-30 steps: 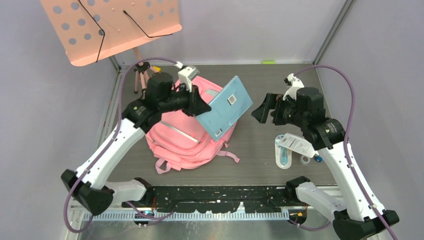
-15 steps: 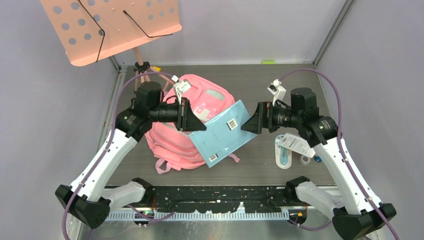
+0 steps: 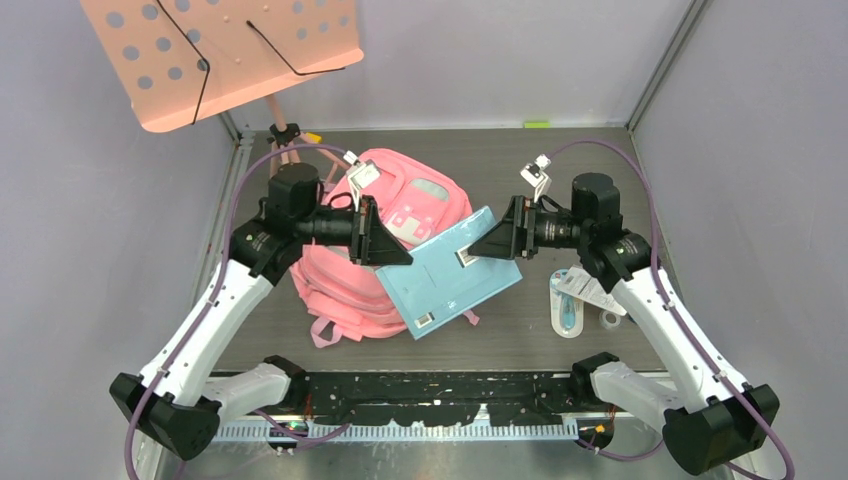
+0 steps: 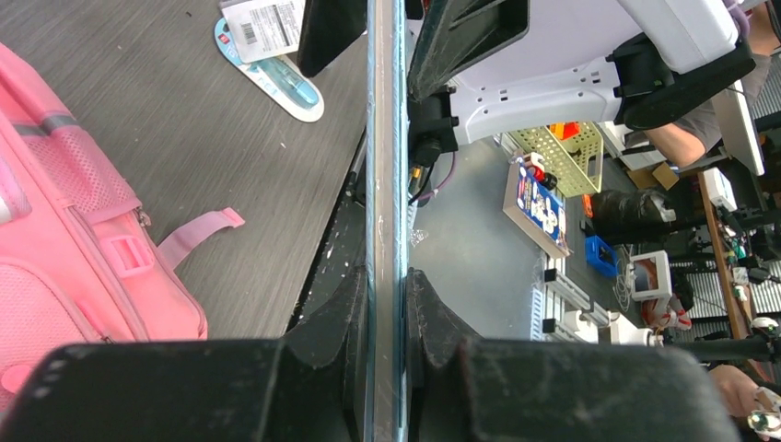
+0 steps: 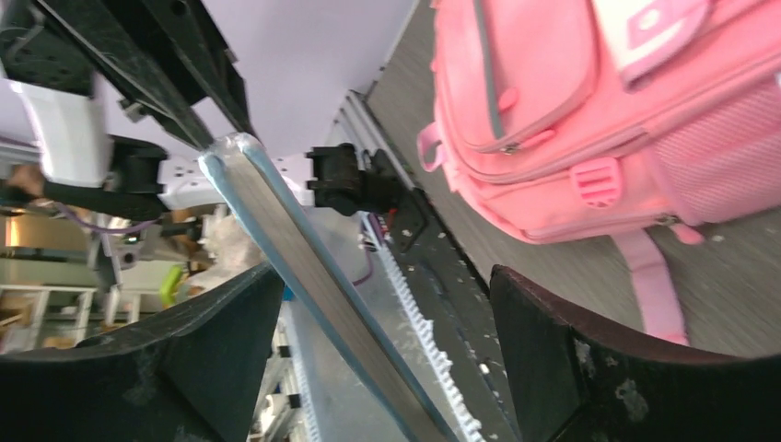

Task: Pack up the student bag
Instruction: Place the book in the student bag.

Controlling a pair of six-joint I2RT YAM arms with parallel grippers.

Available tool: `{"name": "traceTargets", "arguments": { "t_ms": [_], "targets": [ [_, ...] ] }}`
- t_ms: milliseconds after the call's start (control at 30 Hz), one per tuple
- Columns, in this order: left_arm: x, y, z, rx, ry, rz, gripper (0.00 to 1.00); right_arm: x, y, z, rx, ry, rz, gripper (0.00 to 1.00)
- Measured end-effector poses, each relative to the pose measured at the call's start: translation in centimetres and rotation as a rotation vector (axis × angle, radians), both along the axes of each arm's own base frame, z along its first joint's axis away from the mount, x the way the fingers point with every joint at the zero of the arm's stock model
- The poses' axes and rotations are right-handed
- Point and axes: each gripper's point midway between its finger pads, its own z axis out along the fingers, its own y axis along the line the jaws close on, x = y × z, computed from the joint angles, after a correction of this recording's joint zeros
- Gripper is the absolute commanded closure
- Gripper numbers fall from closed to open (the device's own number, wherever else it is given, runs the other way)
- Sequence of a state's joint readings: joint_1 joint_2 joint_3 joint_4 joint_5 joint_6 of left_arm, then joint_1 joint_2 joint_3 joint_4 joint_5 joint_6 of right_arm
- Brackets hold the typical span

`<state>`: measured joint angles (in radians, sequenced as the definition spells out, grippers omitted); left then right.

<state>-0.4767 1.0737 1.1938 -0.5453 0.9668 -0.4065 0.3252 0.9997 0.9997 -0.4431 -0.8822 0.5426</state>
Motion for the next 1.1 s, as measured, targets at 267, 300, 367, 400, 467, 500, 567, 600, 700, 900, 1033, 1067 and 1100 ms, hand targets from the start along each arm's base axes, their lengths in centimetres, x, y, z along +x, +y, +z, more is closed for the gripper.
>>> {"name": "traceTargets", "arguments": {
  "t_ms": [267,300,367,400,467,500,567,600,700,900,1033,1067,1100],
  "targets": [
    [-0.7,0.3,0.6,-0.014,-0.051,-0.019,1.00,-1.5,0.9,2.3,0.114,0.014,0.090,0.65],
    [-0.7,0.3,0.6,-0.013,-0.053,-0.019,1.00,-1.9,0.9,2.6,0.124,0.009,0.110,0.70],
    [-0.8,0.4,0.6,-0.016,-0.055,-0.030,1.00,-2.6,0.9,3.3,0.142,-0.012,0.145,0.86],
    [-0.9,0.4,0.5,-0.019,-0.054,-0.038,1.00,-3.1,0.8,3.7,0.152,-0.026,0.165,0.92],
    [-1.1,0.4,0.5,-0.020,-0.046,-0.049,0.90,-3.9,0.8,4.4,0.167,-0.057,0.198,0.99],
    [-1.1,0.4,0.4,-0.018,-0.047,-0.051,0.72,-4.1,0.7,4.7,0.170,-0.077,0.200,0.99],
    [-0.8,0.5,0.2,-0.004,-0.071,-0.036,0.35,-4.2,0.6,4.8,0.168,-0.089,0.194,0.99],
    [-0.1,0.6,-0.3,0.021,-0.102,-0.007,0.24,-4.0,0.6,4.6,0.161,-0.081,0.174,1.00],
    [2.3,1.7,-2.5,0.144,-0.150,0.126,0.11,-2.0,0.1,3.1,0.088,-0.040,0.025,1.00],
    [5.6,4.7,-8.5,0.401,-0.138,0.337,0.06,3.7,-4.5,-1.4,-0.229,0.025,-0.397,1.00],
    [4.8,5.9,-14.5,0.622,-0.142,0.389,0.02,5.9,-9.3,-5.2,-0.481,0.070,-0.624,1.00],
    [4.2,5.9,-15.8,0.679,-0.163,0.384,0.02,5.9,-10.2,-5.8,-0.526,0.080,-0.655,1.00],
    [3.8,6.0,-16.7,0.722,-0.184,0.380,0.01,5.9,-11.2,-6.5,-0.573,0.090,-0.687,1.00]
  ]
}}
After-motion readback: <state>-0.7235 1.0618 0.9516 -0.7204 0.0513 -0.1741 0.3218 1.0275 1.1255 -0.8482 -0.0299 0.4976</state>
